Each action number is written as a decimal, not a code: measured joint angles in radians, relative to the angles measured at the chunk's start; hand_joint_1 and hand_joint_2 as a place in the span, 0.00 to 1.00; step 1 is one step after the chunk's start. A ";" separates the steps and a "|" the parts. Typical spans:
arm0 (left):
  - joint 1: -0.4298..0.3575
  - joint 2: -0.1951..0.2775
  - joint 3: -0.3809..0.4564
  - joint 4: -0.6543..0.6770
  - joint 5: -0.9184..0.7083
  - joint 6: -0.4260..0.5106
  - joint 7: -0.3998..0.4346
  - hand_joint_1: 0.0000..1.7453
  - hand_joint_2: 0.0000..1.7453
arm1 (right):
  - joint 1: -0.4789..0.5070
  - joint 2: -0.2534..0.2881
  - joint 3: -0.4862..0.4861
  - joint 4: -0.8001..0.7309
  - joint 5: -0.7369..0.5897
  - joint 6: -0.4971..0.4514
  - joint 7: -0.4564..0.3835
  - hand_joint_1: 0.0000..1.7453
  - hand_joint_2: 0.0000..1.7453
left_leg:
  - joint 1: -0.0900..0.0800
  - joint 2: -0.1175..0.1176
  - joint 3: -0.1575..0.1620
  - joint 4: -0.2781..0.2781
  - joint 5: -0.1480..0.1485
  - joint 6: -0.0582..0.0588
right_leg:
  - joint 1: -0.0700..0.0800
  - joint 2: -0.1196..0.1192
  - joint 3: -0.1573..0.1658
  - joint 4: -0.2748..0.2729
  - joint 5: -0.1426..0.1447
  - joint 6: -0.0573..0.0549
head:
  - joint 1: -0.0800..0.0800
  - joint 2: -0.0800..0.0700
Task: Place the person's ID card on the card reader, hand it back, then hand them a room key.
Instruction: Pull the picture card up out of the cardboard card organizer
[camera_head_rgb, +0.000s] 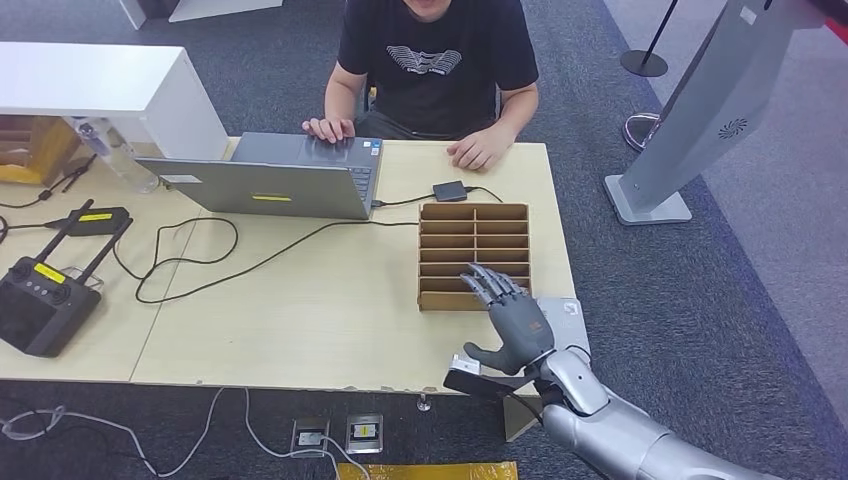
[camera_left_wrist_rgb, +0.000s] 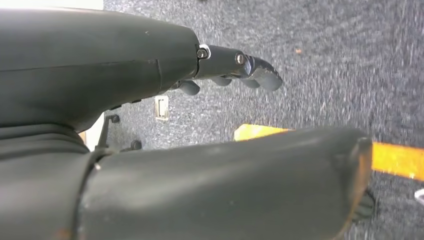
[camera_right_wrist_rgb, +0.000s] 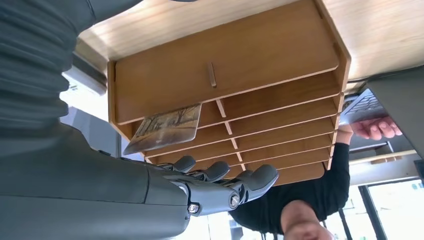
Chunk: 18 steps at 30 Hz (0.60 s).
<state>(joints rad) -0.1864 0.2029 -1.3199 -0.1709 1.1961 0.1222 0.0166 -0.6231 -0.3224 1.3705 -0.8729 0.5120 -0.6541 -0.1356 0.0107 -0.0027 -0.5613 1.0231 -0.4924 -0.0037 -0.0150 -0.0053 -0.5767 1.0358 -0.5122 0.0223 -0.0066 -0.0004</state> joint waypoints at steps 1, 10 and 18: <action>0.000 0.001 0.000 0.000 0.000 -0.008 0.001 0.00 0.00 | 0.000 0.002 -0.003 0.002 0.011 0.001 0.002 0.00 1.00 | 0.000 0.000 0.000 0.000 0.000 0.000 | 0.000 0.000 0.000 0.000 0.000 0.000 | 0.000 0.000; 0.000 0.005 0.000 0.000 0.007 -0.011 0.015 0.00 0.00 | -0.089 -0.008 -0.064 0.040 -0.024 0.006 -0.157 0.00 1.00 | 0.000 0.001 0.001 0.000 0.001 0.000 | 0.000 0.001 0.000 0.000 0.000 0.000 | 0.000 0.000; 0.001 0.005 0.000 0.000 0.008 -0.009 0.015 0.00 0.00 | -0.132 -0.027 -0.095 0.053 -0.030 0.007 -0.171 0.00 1.00 | 0.000 0.001 0.001 0.000 0.001 0.000 | 0.000 0.001 0.000 0.000 0.000 0.000 | 0.000 0.000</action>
<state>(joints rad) -0.1859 0.2079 -1.3199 -0.1709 1.2043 0.1128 0.0317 -0.7550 -0.3499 1.2757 -0.8196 0.4820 -0.6476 -0.3071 0.0105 -0.0020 -0.5605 1.0232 -0.4918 -0.0039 -0.0151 -0.0044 -0.5766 1.0358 -0.5118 0.0222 -0.0066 -0.0004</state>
